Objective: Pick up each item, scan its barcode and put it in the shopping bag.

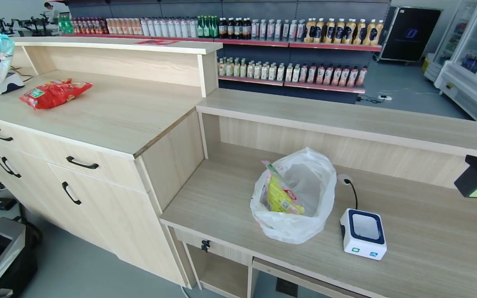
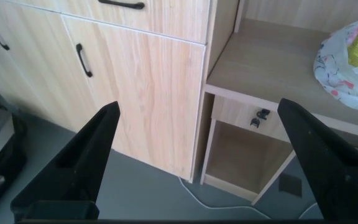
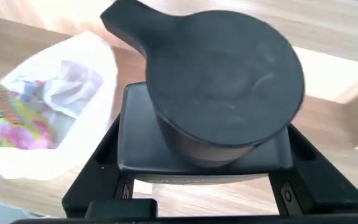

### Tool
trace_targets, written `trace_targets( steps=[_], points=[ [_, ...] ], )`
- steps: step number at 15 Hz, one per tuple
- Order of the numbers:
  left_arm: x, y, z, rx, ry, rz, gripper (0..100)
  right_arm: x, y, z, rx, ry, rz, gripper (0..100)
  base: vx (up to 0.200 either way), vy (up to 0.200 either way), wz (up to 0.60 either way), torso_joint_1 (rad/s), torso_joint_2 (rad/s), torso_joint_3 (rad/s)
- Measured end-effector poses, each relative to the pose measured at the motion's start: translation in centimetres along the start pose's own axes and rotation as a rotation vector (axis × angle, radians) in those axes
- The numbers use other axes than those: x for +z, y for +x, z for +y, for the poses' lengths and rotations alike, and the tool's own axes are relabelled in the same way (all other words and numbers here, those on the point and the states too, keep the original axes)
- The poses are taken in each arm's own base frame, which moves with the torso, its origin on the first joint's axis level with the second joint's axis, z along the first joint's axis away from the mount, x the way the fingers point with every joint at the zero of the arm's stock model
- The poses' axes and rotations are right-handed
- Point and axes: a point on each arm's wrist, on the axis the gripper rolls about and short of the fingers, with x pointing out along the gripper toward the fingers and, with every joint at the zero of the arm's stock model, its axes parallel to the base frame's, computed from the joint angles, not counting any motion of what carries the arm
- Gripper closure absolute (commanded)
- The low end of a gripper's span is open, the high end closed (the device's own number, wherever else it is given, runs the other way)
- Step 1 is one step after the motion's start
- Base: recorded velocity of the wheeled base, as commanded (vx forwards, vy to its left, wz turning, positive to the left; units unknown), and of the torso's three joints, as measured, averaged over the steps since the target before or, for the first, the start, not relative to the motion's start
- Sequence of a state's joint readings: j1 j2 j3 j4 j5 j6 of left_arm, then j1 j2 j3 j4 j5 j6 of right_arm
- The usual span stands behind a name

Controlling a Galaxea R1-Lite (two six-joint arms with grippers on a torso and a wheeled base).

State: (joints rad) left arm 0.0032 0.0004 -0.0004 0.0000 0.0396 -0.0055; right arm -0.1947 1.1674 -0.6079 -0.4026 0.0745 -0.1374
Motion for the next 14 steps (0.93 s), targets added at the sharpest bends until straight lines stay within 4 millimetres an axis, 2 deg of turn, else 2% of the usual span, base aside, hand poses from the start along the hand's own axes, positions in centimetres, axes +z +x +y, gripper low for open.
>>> trace_targets(
  steps=[4, 6, 11, 14],
  points=[
    [0.0, 0.0, 0.0, -0.001, 0.000, 0.000, 0, -0.6, 0.9, 0.8, 0.156, 0.306, 0.063, 100, 0.000, 0.000, 0.00, 0.000, 0.00, 0.000],
    [0.0, 0.0, 0.0, 0.000, 0.000, 0.000, 0, -1.4, 1.6, 1.0, 0.162, 0.371, 0.142, 100, 0.000, 0.000, 0.00, 0.000, 0.00, 0.000],
    [0.0, 0.0, 0.0, 0.000, 0.000, 0.000, 0, -1.3, 5.2, 0.8, 0.083, 0.613, 0.214, 100, 0.000, 0.000, 0.00, 0.000, 0.00, 0.000],
    [0.0, 0.0, 0.0, 0.000, 0.000, 0.000, 0, -2.0, 7.9, 2.3, -0.002, 0.778, 0.272, 100, 0.000, 0.000, 0.00, 0.000, 0.00, 0.000]
  ],
)
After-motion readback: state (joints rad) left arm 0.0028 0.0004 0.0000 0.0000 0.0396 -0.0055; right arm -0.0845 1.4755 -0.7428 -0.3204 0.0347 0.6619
